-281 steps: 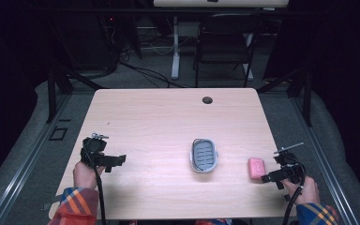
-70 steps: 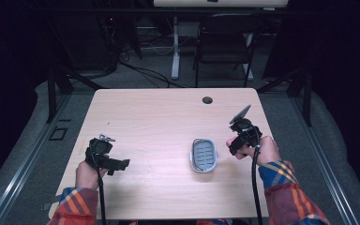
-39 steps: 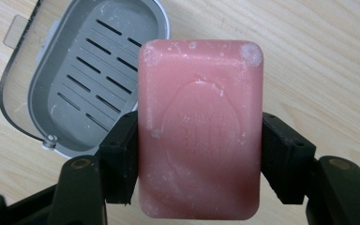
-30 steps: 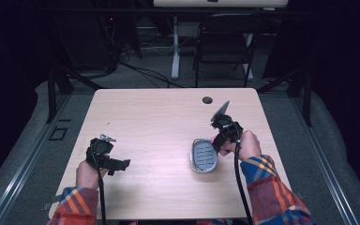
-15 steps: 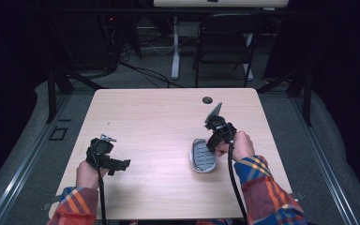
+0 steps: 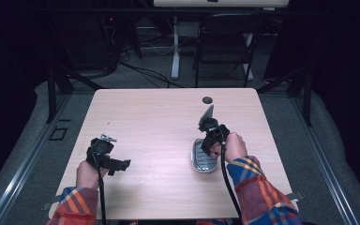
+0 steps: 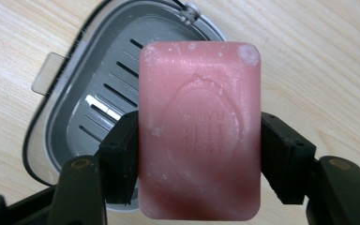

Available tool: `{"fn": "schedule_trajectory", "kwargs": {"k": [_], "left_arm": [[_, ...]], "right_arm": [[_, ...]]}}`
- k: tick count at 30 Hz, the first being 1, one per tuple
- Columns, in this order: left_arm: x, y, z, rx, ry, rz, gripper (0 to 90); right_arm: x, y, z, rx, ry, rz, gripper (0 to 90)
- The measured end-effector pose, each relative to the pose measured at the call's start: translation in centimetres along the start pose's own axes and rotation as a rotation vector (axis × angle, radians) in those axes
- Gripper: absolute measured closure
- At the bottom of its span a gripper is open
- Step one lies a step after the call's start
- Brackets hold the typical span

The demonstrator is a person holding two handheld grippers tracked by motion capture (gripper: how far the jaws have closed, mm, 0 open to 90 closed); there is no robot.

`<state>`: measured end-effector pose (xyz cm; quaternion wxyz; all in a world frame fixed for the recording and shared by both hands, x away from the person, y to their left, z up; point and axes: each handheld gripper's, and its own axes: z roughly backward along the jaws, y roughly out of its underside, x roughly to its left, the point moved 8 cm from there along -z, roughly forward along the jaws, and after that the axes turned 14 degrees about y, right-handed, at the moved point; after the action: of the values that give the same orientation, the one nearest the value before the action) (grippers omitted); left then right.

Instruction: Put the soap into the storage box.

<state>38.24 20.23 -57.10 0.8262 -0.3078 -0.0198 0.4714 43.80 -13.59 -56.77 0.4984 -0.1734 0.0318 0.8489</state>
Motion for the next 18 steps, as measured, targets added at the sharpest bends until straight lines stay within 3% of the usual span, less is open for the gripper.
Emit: {"fn": "schedule_trajectory", "kwargs": {"k": [18], "left_arm": [[0.0, 0.0, 0.0, 0.000, 0.000, -0.002, 0.0]], "right_arm": [[1.3, -0.4, -0.7, 0.009, -0.025, -0.047, 36.6]]}}
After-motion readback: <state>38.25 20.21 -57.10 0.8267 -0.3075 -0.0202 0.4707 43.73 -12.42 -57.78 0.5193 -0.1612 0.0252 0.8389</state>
